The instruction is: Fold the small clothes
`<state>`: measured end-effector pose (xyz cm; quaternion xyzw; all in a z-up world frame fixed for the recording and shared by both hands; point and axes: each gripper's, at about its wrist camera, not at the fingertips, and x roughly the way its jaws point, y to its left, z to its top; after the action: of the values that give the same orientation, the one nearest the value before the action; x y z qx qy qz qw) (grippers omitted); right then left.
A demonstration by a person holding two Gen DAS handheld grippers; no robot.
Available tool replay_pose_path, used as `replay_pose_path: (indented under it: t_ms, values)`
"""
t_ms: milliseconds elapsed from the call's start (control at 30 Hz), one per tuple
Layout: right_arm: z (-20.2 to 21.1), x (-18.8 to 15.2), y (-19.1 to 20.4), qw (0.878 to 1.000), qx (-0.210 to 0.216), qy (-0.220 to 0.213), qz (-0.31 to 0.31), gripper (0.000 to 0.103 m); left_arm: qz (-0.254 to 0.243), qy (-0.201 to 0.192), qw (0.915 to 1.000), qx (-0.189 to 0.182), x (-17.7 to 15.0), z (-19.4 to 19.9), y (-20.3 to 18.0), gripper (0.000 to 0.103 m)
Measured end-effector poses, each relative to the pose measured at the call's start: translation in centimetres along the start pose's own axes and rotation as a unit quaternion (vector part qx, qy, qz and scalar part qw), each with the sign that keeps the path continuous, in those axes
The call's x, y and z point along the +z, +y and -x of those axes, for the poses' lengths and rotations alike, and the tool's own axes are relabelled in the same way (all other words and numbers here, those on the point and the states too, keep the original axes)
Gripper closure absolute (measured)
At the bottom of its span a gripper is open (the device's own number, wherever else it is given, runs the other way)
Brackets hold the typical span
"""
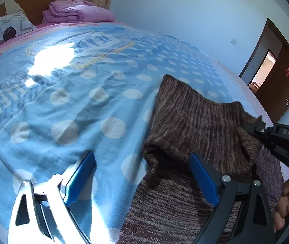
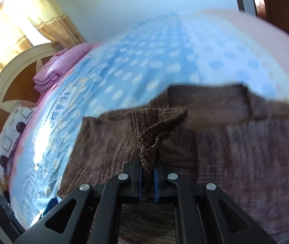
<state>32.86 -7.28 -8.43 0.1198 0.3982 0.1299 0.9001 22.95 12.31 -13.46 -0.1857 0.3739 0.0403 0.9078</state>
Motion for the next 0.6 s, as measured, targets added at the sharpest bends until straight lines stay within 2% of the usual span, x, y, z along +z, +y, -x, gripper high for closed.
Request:
replay_pose_path:
  t_ms: [67, 167, 200, 267, 300, 367, 433, 500, 600]
  values:
    - [1.5, 0.1, -0.1, 1.000, -0.005, -0.012, 0.021, 0.095, 0.000, 0.001, 1.0000, 0.001, 0.0, -0.1, 0.0, 0.007]
    - [1.6, -0.2, -1.6, 0.999, -0.011, 0.002, 0.032, 0.093, -0.003, 0.001, 1.0000, 0.004, 0.0, -0.2, -0.1, 0.006]
    - [1.0, -0.3, -2.1, 0.999, -0.018, 0.014, 0.030, 0.091, -0.004, 0.002, 1.0000, 0.004, 0.1, -0.3, -0.1, 0.006]
    - [-0.5, -1.1, -4.4, 0.998, -0.045, 0.047, 0.013, 0.079, -0.004, 0.002, 1.0000, 0.004, 0.1, -0.3, -0.1, 0.006]
    - [-0.6, -1.5, -5.6, 0.997, -0.056, 0.050, -0.005, 0.077, -0.004, 0.002, 1.0000, 0.004, 0.1, -0.3, 0.0, 0.006]
    - [0.8, -2.1, -7.8, 0.997, -0.045, 0.019, -0.053, 0.077, -0.004, 0.002, 1.0000, 0.005, 0.1, -0.3, -0.1, 0.006]
    - [3.1, -2.8, -9.4, 0.991, -0.096, -0.019, -0.093, 0.077, -0.006, 0.002, 1.0000, 0.006, 0.1, -0.3, -0.1, 0.006]
    - [5.3, -3.6, -9.6, 0.988, -0.106, -0.049, -0.104, 0.077, -0.006, 0.002, 1.0000, 0.006, 0.1, -0.3, 0.0, 0.006]
    - [6.8, -4.1, -7.8, 0.990, -0.090, -0.067, -0.087, 0.077, -0.003, 0.002, 1.0000, 0.002, 0.1, -0.3, 0.0, 0.005]
